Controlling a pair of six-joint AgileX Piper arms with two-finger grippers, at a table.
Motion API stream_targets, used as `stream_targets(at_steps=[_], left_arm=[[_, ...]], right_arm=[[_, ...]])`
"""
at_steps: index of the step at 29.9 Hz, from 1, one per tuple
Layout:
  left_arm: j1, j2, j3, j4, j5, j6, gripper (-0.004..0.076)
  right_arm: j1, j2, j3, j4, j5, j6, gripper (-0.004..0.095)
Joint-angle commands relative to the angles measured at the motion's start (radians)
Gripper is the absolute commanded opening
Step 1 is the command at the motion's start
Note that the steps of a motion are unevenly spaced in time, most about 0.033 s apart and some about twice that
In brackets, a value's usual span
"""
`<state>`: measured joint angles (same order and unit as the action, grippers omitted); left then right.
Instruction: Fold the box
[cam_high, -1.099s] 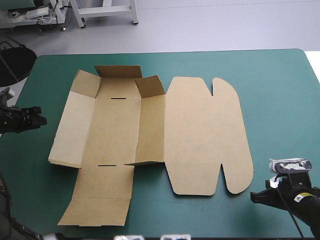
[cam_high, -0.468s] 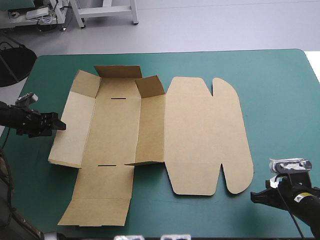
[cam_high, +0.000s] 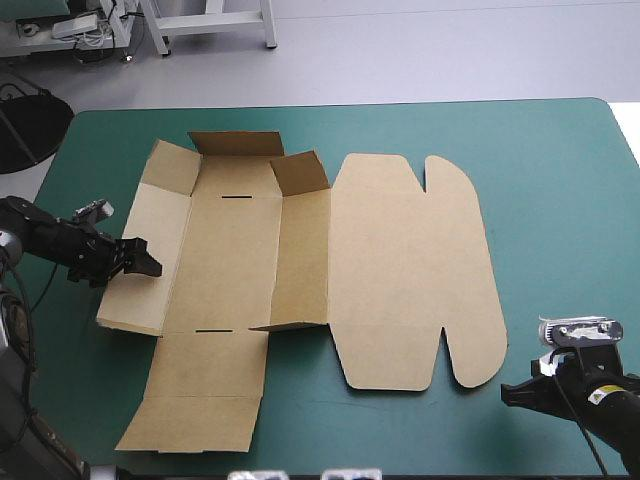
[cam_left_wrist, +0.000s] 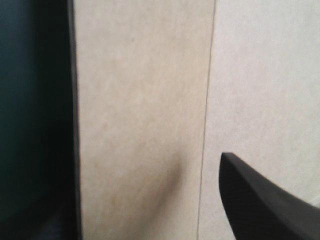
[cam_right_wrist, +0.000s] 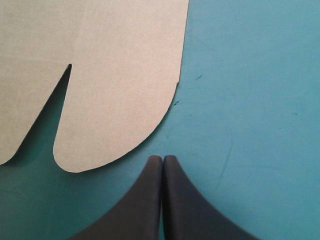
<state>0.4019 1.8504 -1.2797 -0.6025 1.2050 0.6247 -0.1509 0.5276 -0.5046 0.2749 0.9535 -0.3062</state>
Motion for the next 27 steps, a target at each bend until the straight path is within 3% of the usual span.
stream_targets(at_steps=[1,6,15,24,27], left_arm=[[-0.016,-0.031,-0.013,-0.045,0.089,-0.004,0.0475],[-0.026,-0.031,-0.015,-0.045,0.089,0.004,0.041],[-0.026,-0.031,-0.024,-0.041,0.09,0.052,0.0104],[-0.024,-0.031,-0.074,-0.037,0.09,0.027,0.0091],[-0.024,-0.031,-0.074,-0.037,0.09,0.027,0.0044]], right_arm=[[0.0,0.004,-0.026,0.013,-0.047,-0.004,-0.0018],[0.0,0.004,-0.026,0.013,-0.047,-0.004,-0.0018],[0.0,0.004,-0.026,0.013,-0.047,-0.004,-0.0018],[0.0,0.004,-0.026,0.013,-0.049,-0.004,-0.0018],[0.0,0.004,-0.026,0.013,-0.049,-0.004,-0.0018]])
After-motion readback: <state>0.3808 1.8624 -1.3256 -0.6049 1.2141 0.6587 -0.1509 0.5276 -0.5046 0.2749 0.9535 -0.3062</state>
